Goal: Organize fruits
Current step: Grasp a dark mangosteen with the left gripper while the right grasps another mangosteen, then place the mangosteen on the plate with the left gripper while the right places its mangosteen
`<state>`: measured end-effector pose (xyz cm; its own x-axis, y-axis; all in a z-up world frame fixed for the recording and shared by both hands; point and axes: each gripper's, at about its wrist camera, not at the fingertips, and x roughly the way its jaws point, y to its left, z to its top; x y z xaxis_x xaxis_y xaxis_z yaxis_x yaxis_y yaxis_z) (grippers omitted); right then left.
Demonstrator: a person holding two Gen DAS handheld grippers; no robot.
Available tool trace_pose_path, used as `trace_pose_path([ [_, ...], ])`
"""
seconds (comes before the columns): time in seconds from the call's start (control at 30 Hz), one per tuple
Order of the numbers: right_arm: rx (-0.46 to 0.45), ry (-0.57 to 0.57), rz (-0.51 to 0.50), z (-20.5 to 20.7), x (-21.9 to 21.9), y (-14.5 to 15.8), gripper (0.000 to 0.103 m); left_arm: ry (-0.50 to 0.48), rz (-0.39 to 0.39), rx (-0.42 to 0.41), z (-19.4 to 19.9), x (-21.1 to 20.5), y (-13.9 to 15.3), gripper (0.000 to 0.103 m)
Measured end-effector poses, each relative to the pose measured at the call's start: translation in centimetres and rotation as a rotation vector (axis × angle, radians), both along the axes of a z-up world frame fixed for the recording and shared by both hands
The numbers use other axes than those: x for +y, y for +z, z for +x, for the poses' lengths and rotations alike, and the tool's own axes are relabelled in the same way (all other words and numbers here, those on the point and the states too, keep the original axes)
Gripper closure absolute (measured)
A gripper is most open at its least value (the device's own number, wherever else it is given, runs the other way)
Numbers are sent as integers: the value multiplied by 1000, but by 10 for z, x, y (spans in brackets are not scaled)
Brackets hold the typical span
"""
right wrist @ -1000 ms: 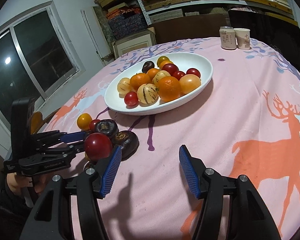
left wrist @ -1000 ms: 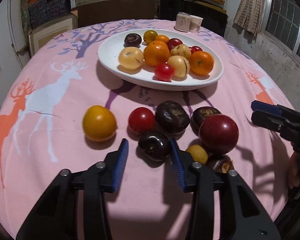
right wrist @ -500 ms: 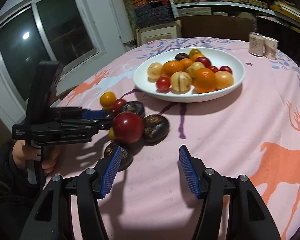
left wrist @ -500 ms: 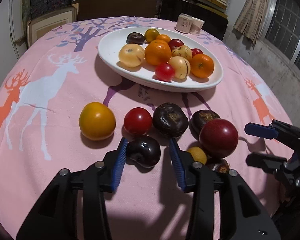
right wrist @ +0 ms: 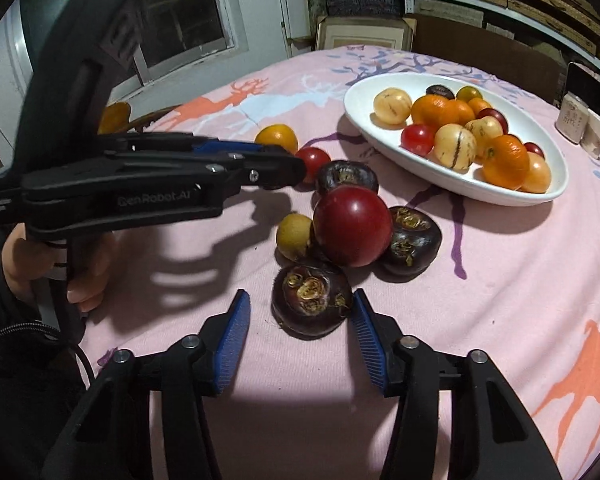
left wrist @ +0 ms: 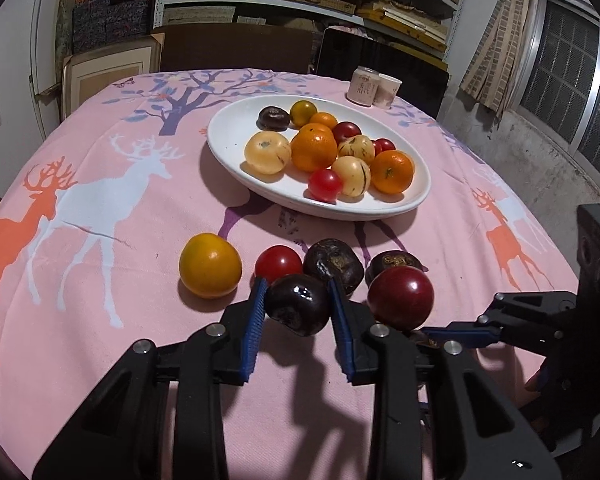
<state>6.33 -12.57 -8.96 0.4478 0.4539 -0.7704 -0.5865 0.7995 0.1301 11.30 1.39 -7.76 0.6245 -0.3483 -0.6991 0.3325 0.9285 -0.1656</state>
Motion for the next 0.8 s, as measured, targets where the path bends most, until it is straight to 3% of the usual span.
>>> trace_pose_path([
  [0.03, 8, 6, 19, 0, -2, -1, 62, 1, -4, 3, 0, 0, 0, 72],
  [0.5, 47, -35, 169, -1, -35, -1, 63, 10, 0, 12, 1, 2, -3, 72],
  [0.8, 24, -191, 233, 1, -87, 11, 63, 26, 72, -10, -3, -4, -2, 72],
])
